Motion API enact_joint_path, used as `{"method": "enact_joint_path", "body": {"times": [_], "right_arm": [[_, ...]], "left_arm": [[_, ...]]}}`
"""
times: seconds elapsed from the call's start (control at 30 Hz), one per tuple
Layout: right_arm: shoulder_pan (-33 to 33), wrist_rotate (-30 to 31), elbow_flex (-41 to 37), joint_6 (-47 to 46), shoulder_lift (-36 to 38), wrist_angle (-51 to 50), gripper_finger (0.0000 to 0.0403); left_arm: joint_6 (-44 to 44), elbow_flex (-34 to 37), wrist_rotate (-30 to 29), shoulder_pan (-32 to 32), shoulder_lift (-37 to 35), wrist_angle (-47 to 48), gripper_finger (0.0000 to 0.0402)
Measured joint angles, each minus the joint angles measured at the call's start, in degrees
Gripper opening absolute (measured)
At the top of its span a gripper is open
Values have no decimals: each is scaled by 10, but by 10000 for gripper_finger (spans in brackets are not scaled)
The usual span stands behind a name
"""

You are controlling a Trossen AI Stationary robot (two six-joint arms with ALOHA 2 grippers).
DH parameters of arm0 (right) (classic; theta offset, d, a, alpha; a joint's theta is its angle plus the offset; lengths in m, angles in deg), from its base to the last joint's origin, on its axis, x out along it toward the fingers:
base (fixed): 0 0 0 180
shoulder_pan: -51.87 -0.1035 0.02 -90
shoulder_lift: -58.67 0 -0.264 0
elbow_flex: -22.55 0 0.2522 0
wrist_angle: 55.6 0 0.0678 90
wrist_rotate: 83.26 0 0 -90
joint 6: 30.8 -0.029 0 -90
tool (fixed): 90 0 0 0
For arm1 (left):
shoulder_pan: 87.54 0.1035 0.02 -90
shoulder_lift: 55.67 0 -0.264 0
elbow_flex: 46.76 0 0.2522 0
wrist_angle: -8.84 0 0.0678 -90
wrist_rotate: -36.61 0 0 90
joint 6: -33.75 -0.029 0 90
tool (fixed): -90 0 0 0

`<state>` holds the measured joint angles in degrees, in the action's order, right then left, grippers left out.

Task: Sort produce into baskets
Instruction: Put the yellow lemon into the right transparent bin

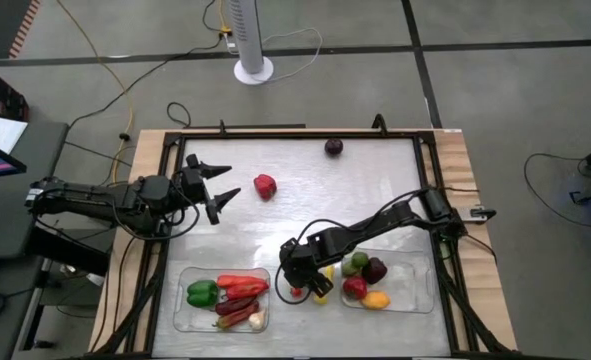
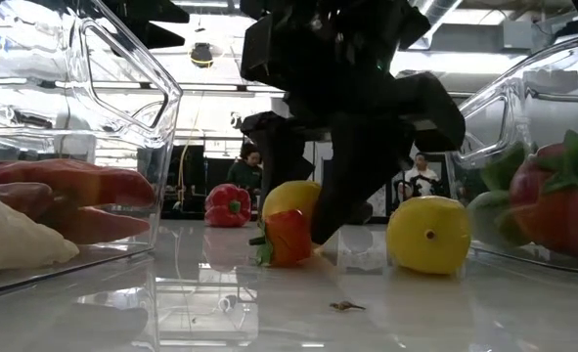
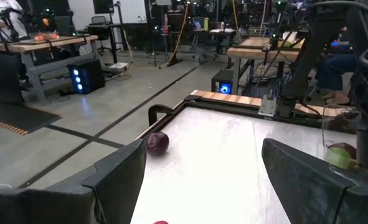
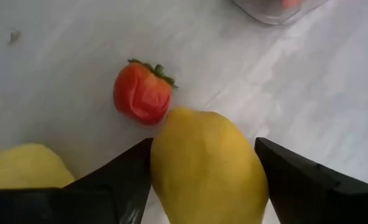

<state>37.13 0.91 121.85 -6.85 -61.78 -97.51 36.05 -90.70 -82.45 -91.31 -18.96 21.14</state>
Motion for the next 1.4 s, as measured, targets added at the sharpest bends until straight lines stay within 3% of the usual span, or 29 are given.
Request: {"method": "enact_joint_path", "body": {"times": [0.3, 0.47, 0.63, 0.77, 0.87, 1.0, 1.17, 1.4], "right_arm": [[3, 34, 24, 14, 11, -31, 268], [1, 73, 136, 13, 12, -197, 267], [-4, 75, 254, -86, 13, -415, 266], [-20, 72, 292, -179, 14, -558, 266], [-37, 53, 280, -252, 13, -622, 266], [-69, 21, 209, -316, 45, -607, 266], [-102, 64, 130, -394, 102, -578, 284], [-108, 90, 64, -460, 165, -555, 348]], "left_arm": [[1, 0, 0, 0, 0, 0, 306], [3, 0, 0, 0, 0, 3, 306], [5, 0, 0, 0, 0, 8, 306], [5, 0, 0, 0, 0, 9, 306], [13, 0, 3, 0, 0, 11, 306], [19, 0, 3, 0, 0, 21, 306], [20, 0, 3, 0, 0, 17, 306], [18, 0, 3, 0, 0, 16, 306]]}}
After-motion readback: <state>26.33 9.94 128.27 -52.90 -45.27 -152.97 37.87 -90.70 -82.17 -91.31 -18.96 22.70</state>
